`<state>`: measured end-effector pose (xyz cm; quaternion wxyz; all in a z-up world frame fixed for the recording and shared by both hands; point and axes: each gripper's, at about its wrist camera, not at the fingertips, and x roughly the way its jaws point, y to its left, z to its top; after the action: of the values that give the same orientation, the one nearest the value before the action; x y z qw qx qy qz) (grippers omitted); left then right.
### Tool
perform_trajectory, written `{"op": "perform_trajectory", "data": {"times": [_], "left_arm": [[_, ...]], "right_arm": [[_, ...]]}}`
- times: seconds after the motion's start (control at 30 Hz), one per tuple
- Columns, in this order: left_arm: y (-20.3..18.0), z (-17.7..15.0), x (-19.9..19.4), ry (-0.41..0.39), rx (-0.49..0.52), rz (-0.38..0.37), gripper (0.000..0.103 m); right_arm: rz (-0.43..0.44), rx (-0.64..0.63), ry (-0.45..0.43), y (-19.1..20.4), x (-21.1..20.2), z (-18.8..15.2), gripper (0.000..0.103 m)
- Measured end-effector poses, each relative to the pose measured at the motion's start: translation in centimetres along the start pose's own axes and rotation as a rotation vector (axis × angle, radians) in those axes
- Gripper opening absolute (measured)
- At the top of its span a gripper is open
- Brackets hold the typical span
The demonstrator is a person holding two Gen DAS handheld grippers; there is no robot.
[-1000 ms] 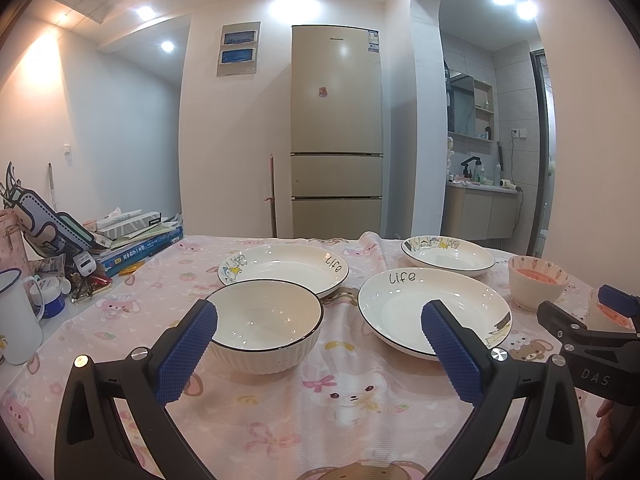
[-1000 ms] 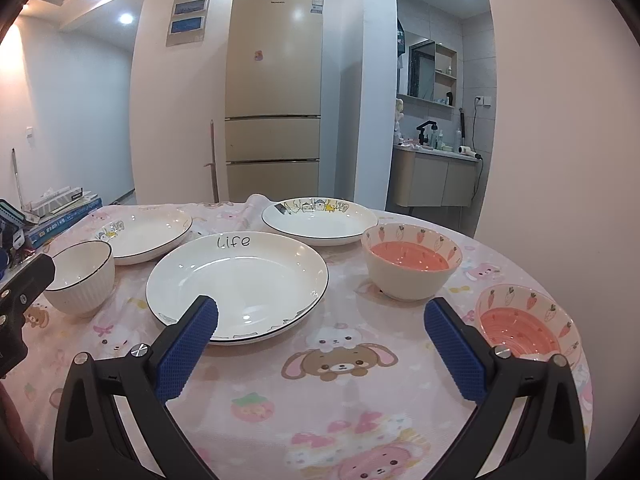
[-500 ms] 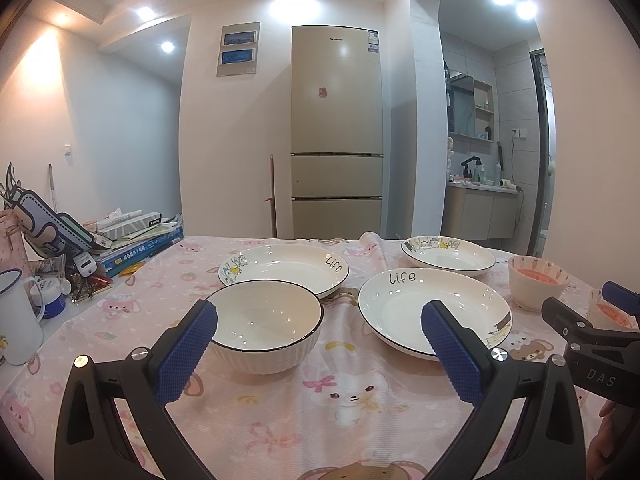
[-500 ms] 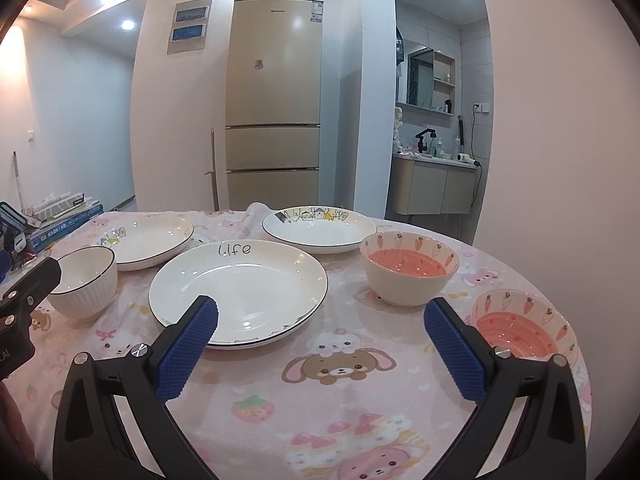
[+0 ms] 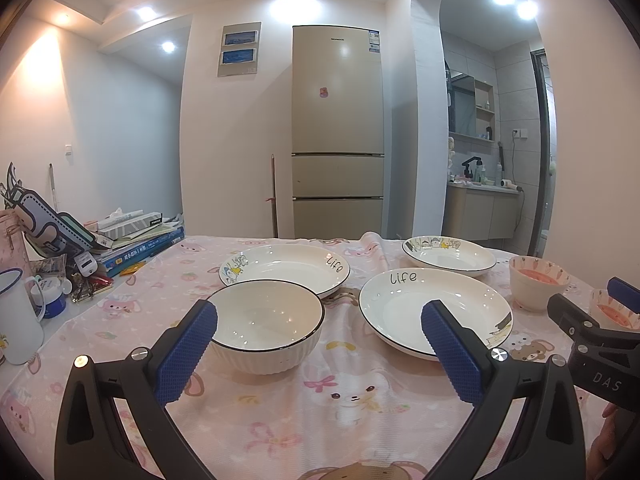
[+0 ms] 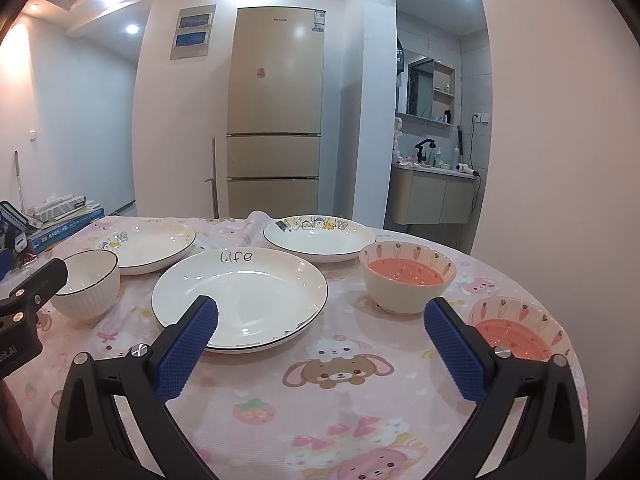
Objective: Organize plates and bowls
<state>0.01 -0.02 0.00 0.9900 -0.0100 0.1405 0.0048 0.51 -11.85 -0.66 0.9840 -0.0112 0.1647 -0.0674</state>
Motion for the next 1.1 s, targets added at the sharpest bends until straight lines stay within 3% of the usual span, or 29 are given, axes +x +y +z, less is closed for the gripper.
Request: {"op": "perform_trajectory", "data": {"times": [1.1], "left_arm": [[-0.15,-0.15,0.09,0.000,0.006,-0.030,0.103]], "right_arm": [[0.043,0.026,-0.007,0.17,-0.41,-0.12,0.103]]}}
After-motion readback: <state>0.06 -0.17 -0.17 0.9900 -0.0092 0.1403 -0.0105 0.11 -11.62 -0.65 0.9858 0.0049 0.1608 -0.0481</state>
